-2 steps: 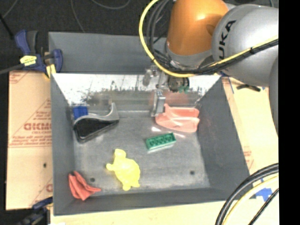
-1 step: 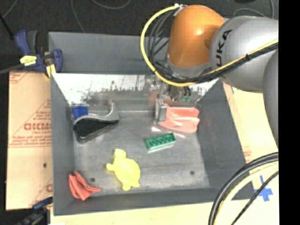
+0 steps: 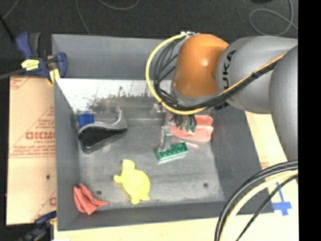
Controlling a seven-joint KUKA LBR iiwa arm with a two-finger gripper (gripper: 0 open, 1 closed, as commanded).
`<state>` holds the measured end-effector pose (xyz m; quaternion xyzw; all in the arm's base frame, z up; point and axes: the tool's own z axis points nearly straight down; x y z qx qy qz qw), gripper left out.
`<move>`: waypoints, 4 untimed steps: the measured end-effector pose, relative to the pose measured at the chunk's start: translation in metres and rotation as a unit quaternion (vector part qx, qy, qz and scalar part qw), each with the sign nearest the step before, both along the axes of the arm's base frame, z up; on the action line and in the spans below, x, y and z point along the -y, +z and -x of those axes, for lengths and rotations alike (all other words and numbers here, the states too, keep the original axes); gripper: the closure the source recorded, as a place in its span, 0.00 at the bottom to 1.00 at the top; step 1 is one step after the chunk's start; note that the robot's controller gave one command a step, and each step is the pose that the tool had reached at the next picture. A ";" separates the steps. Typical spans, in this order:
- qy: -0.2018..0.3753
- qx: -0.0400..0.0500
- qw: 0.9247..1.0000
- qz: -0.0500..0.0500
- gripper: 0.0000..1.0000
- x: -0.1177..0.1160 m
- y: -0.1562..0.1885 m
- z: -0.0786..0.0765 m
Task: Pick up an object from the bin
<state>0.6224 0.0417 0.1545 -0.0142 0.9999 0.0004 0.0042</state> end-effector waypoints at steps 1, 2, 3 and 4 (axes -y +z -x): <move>0.030 -0.003 1.000 0.001 0.00 0.012 -0.019 0.008; 0.165 0.005 0.986 0.003 0.00 0.032 -0.054 0.016; 0.085 -0.002 0.996 0.001 1.00 0.093 -0.082 0.025; 0.085 -0.002 0.996 0.001 1.00 0.093 -0.082 0.025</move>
Offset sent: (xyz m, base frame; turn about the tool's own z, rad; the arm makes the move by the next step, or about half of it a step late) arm -0.0272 -0.0411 -0.0845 -0.3768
